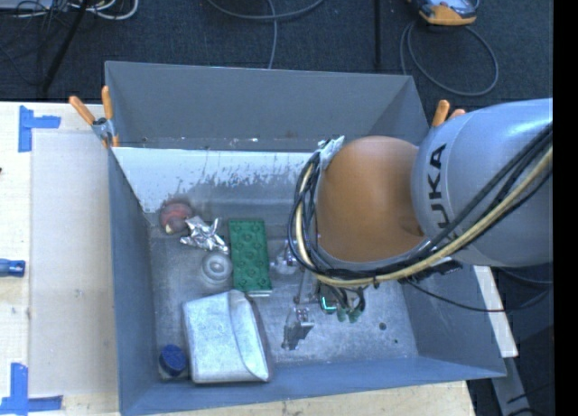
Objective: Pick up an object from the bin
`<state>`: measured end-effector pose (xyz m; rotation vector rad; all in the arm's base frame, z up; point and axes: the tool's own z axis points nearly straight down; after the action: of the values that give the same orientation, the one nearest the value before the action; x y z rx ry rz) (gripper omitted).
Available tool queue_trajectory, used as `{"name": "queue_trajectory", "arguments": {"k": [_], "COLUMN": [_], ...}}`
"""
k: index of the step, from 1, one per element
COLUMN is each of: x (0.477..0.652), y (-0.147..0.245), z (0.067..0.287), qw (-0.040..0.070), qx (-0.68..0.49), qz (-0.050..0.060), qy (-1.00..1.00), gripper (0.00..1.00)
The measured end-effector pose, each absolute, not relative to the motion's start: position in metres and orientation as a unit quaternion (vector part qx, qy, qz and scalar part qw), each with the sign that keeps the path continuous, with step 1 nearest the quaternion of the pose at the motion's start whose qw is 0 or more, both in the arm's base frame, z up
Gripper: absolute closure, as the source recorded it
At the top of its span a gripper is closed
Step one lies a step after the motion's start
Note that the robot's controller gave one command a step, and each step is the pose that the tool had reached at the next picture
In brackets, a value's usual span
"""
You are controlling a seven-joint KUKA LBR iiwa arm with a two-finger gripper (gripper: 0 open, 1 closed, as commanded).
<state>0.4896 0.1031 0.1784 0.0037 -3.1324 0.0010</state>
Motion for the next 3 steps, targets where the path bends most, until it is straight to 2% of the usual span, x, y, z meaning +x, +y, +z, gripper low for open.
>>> {"name": "queue_trajectory", "arguments": {"k": [1,2,3], "x": [0.537,0.595,0.608], "y": [0.137,0.087,0.116], "z": [0.198,0.132,0.075], "qw": [-0.001,0.002,-0.002], "qx": [-0.141,-0.212,-0.167], "qz": [0.000,0.002,0.002], "qy": [-0.990,-0.977,-0.986], "gripper": [0.00,0.00,0.00]}}
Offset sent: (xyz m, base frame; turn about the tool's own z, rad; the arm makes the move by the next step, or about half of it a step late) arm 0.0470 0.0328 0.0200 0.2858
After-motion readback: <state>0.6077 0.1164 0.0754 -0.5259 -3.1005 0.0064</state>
